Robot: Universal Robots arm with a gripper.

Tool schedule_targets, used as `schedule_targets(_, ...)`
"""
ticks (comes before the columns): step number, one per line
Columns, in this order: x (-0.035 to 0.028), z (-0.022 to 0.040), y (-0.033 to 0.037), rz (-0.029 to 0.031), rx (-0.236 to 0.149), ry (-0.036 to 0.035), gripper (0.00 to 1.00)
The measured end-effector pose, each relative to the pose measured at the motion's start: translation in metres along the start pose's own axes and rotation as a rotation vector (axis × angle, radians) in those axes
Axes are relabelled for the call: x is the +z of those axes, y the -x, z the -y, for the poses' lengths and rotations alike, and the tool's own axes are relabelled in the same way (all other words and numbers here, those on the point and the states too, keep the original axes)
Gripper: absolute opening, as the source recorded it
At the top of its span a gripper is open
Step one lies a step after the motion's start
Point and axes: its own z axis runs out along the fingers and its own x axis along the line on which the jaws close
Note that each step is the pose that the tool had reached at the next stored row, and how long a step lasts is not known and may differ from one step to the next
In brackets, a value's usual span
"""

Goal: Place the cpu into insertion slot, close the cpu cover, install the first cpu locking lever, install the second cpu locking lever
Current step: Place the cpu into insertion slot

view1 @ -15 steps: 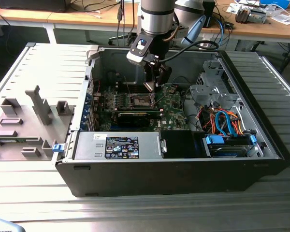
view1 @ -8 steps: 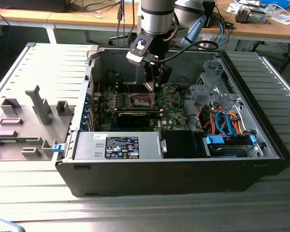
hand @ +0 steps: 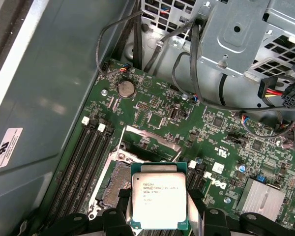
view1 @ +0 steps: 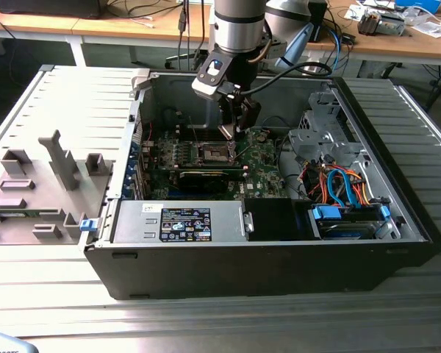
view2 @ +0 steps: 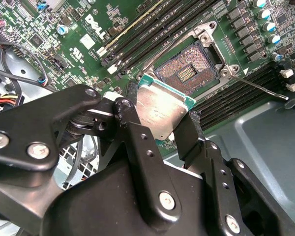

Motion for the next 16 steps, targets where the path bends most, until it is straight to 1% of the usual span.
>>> schedule_targets(11, 0.0001, 0.0, 0.0, 0.0002, 0.006, -0.0002, 0.54)
schedule_targets(13, 0.0003, 0.0, 0.0, 0.0012, 0.03, -0.0013, 0.54)
schedule_targets(16, 0.0003, 0.0, 0.0, 0.0013, 0.031, -0.0014, 0.54)
